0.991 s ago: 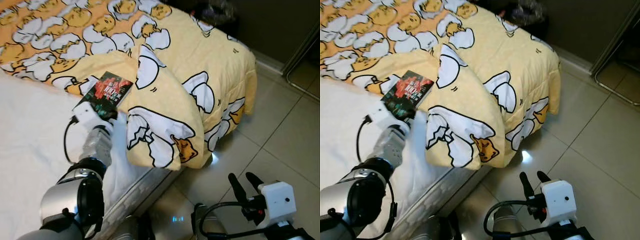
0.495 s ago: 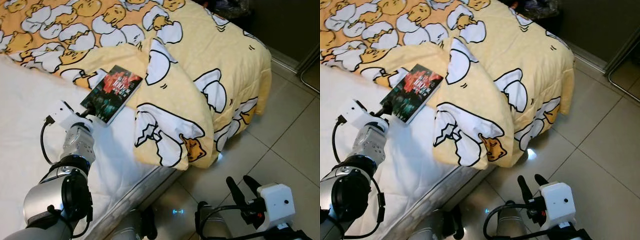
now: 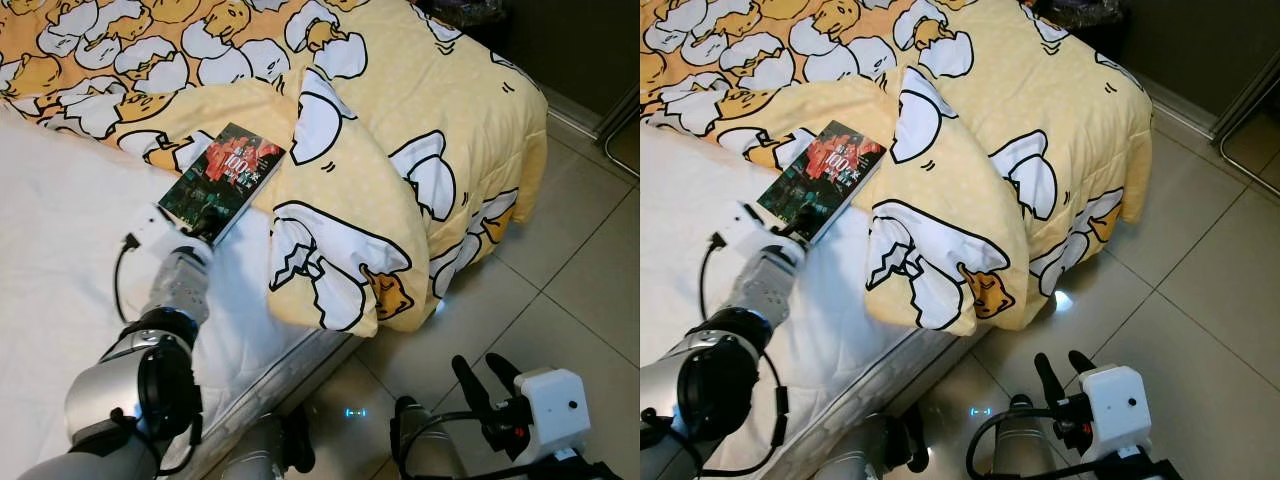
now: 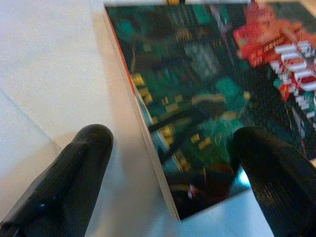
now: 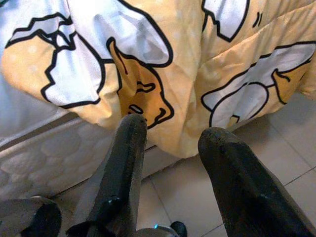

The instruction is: Clean up the room

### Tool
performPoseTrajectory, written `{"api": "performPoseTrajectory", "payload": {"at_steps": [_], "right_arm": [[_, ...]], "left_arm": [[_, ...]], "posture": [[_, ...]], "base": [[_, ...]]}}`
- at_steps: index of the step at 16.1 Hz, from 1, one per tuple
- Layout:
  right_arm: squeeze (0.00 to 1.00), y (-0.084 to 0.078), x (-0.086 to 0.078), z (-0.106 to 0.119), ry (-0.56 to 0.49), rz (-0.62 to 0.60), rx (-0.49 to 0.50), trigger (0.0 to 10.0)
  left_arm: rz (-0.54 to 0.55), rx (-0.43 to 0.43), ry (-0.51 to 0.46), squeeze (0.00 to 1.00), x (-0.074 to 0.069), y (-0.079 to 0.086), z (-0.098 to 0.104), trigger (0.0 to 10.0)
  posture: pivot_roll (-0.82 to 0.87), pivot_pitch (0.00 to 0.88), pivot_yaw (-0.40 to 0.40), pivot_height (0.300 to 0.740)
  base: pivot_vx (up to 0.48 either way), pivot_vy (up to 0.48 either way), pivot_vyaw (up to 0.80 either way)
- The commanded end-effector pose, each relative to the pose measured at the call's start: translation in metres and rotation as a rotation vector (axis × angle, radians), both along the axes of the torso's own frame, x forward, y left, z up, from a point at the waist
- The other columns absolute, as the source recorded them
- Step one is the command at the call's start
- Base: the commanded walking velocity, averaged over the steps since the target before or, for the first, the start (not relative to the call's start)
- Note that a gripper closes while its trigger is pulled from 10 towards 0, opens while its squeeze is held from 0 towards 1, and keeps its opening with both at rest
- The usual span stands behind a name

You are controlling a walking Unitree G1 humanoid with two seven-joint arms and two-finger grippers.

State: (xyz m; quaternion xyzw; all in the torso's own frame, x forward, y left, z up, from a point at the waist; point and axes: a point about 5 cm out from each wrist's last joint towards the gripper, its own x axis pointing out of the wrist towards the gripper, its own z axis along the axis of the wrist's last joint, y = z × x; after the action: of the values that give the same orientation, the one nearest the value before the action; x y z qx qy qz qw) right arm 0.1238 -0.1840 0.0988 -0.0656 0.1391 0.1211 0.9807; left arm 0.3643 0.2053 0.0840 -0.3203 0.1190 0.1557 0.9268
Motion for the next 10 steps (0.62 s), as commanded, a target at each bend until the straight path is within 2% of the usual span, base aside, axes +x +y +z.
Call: {"api": "performPoseTrajectory", "payload": {"at_steps": [1, 4, 8, 10], "right_arm": [[0.00, 0.004, -0.005, 0.000, 0.021, 0.024, 0.028, 10.0], [0.00, 0.006, -0.009, -0.001, 0.036, 0.051, 0.029, 10.0], [0.00, 0.005, -0.008, 0.000, 0.036, 0.051, 0.029, 10.0], [0.00, 0.005, -0.009, -0.001, 0.040, 0.053, 0.029, 10.0]], "left_arm": [[0.009, -0.024, 0.046, 0.00, -0.007, 0.002, -0.011, 10.0], [0.014, -0.140, 0.046, 0.00, -0.009, -0.008, -0.018, 10.0], [-0.038, -0.144, 0.042, 0.00, -0.008, -0.020, -0.019, 10.0], [-0.050, -0.188, 0.032, 0.00, -0.007, -0.025, -0.020, 10.0]], "posture": [[-0.44, 0.308, 0.160, 0.740], [-0.46, 0.300, 0.162, 0.740], [-0.46, 0.290, 0.164, 0.740], [-0.47, 0.295, 0.164, 0.740]], "base": [[0.000, 0.000, 0.00], [0.000, 0.000, 0.00], [0.000, 0.000, 0.00], [0.000, 0.000, 0.00]]}}
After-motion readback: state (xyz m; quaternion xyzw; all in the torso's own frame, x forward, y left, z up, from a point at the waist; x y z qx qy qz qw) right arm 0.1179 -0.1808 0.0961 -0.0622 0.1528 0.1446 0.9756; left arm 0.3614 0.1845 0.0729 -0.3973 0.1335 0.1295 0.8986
